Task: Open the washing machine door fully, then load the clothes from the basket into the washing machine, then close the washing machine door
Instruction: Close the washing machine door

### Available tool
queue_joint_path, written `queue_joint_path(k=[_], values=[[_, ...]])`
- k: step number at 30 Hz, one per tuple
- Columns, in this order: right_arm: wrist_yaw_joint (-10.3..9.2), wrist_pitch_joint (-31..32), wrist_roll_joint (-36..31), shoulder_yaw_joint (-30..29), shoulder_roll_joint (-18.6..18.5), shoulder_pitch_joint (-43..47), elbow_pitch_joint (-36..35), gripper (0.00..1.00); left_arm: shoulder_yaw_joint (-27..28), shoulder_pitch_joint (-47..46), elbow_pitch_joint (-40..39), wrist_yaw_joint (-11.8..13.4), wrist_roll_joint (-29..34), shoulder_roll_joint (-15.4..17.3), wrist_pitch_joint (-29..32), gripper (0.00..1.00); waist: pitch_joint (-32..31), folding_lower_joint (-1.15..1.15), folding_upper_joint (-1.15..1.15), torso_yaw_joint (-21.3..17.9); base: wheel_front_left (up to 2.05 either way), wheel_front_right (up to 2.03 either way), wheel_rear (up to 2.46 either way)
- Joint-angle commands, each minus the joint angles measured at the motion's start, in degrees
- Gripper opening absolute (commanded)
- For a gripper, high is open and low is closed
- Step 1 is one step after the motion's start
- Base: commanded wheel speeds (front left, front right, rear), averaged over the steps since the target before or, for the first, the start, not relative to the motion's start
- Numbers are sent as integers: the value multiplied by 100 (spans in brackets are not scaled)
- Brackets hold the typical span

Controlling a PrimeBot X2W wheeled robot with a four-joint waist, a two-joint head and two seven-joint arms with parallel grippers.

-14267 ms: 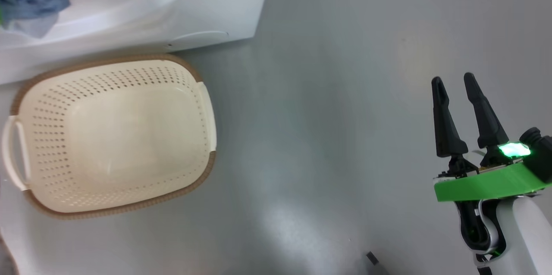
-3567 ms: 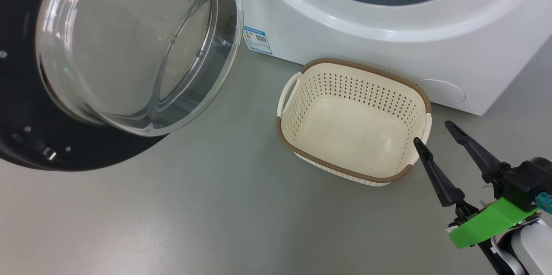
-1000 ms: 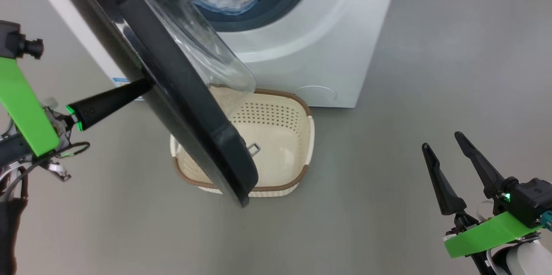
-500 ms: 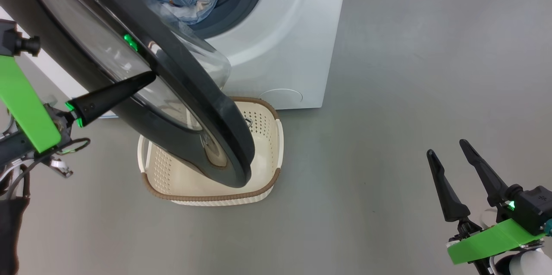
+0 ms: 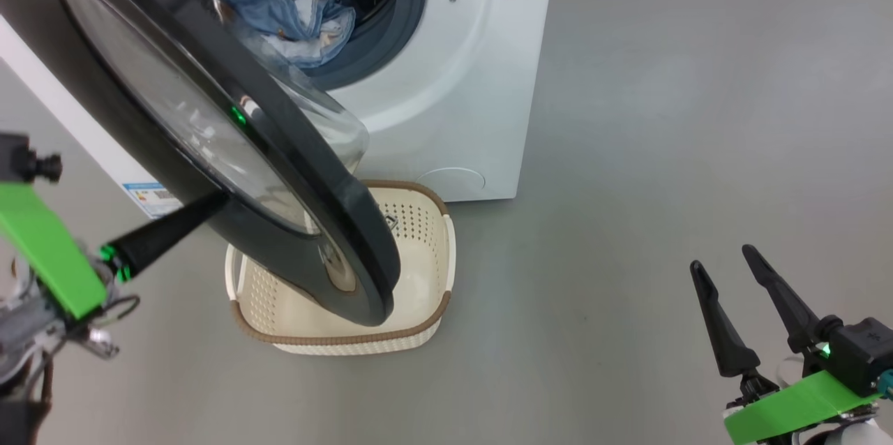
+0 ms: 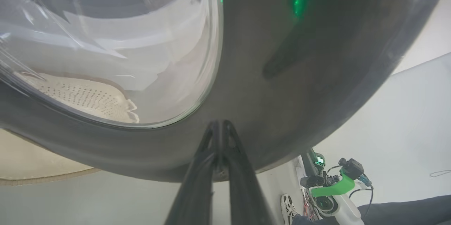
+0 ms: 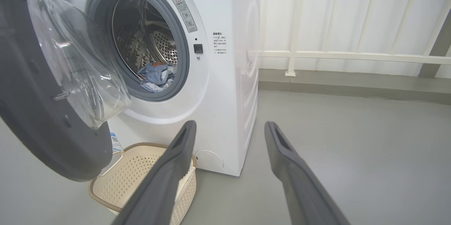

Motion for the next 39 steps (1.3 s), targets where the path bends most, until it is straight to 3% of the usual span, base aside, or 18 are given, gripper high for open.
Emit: queue_joint_path(k=[1, 2, 3, 17, 23, 29, 39], values=[[32, -46, -20, 84, -100, 54, -123, 100, 309, 53, -135, -21, 98, 332, -151, 34, -62, 0, 0, -42, 0, 0, 0], [32, -46, -15, 74, -105, 76, -124, 100, 324, 183, -154, -21, 104, 336, -228, 46, -93, 0, 0, -50, 0, 0, 0], [32, -46, -8, 47, -113, 123, -136, 100, 377, 405, -196, -21, 180, 371, -459, 100, -121, 0, 0, -61, 0, 0, 0], [32, -46, 0, -89, -160, 276, -177, 100, 224, 1756, -433, -21, 497, 545, -2210, 100, -252, 0, 0, -214, 0, 0, 0], [32, -46, 8, -168, -177, 347, -179, 100, 37, 2256, -527, -21, 762, 667, -3490, 100, -282, 0, 0, -350, 0, 0, 0], [32, -46, 5, -231, -166, 376, -191, 100, -488, 2618, -488, -21, 1073, 921, -4761, 100, -291, 0, 0, -440, 0, 0, 0], [32, -46, 6, -242, -148, 422, -155, 100, -1165, 2952, 33, -21, 1629, 1212, -6705, 100, -453, 0, 0, -609, 0, 0, 0]])
